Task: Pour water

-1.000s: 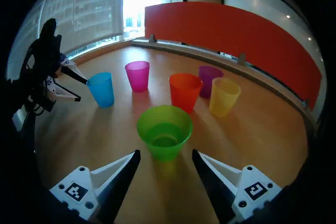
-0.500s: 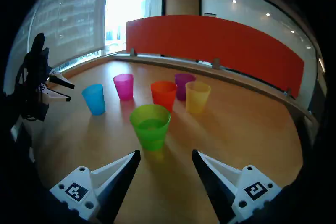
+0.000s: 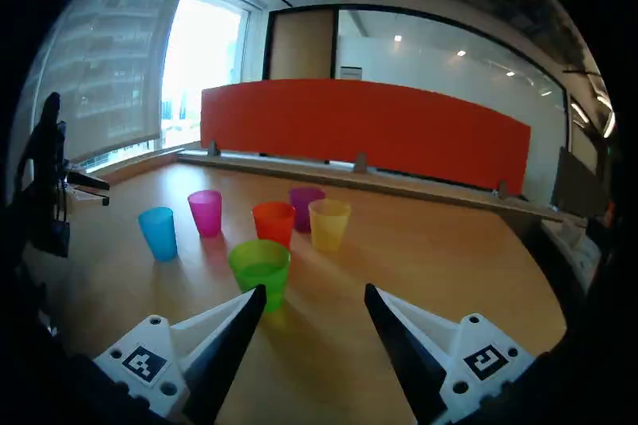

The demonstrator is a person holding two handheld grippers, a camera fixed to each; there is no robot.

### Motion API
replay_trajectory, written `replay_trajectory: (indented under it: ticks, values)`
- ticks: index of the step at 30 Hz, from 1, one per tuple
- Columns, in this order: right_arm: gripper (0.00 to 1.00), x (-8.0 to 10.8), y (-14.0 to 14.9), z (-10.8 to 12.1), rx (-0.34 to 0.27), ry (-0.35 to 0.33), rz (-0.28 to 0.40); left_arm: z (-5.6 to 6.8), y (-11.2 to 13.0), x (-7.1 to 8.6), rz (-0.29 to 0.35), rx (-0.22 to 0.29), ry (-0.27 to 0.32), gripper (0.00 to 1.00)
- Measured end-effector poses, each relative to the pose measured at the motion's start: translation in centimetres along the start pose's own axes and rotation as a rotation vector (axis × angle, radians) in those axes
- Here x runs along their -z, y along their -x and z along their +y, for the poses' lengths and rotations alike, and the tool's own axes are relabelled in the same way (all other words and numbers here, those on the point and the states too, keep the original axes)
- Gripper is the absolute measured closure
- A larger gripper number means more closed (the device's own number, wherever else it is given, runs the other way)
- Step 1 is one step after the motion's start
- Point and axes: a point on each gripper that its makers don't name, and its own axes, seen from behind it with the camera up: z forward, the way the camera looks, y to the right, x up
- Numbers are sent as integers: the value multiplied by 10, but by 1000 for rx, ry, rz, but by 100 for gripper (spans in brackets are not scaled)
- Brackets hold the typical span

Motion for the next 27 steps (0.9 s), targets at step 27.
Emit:
replay_trajectory:
  ticks: [27]
  values:
    - [4,17,-61,39,-64,194,329,-40,-51,47,325,83,-203,11]
